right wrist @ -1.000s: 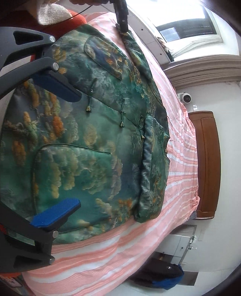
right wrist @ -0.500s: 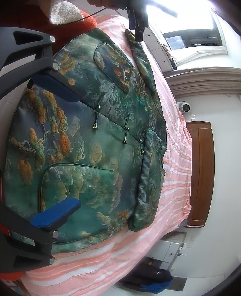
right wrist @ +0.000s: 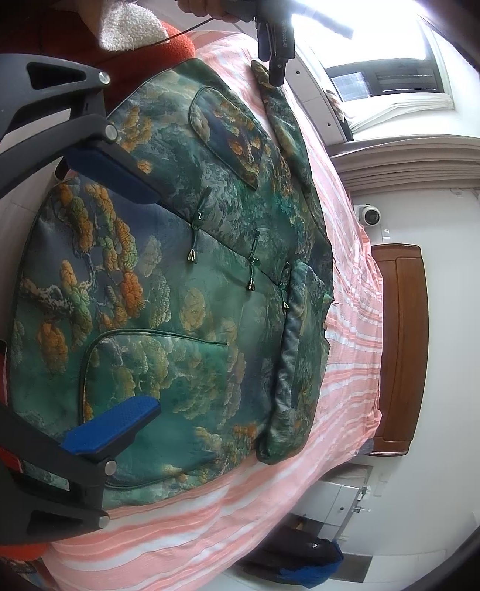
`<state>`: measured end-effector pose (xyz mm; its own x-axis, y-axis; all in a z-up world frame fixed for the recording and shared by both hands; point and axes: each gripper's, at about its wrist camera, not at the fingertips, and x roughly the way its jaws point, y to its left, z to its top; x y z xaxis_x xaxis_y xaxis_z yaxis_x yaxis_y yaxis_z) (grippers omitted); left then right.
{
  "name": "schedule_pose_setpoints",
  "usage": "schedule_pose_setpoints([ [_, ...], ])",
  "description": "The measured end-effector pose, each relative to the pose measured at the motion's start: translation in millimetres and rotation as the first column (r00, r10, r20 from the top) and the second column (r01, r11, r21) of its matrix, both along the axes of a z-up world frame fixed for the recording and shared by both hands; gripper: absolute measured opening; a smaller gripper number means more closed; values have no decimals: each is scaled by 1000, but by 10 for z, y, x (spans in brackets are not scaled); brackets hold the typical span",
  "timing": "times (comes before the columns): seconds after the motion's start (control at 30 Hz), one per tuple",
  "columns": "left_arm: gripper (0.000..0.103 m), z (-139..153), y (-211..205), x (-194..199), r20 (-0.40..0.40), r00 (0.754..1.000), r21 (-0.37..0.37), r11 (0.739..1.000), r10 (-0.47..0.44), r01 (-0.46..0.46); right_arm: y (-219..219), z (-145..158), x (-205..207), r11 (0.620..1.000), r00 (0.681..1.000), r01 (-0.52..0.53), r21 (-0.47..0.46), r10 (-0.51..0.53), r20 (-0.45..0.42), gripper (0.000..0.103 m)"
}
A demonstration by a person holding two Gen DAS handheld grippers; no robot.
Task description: Fold large clothes
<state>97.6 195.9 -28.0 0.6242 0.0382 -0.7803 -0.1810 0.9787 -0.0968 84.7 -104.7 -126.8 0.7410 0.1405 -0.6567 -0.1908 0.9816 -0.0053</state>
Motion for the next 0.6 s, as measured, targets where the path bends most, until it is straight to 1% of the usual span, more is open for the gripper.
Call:
schedule_pose_setpoints([
  [0.23,97,5,95,8,0,1000,-10,1000,24,-24,3,-9,9,1000,1000,1,5,-1,-4,102],
  [0.6,97,-25,107,11,-9,1000,-5,1000,25,-25,34,-16,9,1000,1000,-9,5,9,-9,102],
])
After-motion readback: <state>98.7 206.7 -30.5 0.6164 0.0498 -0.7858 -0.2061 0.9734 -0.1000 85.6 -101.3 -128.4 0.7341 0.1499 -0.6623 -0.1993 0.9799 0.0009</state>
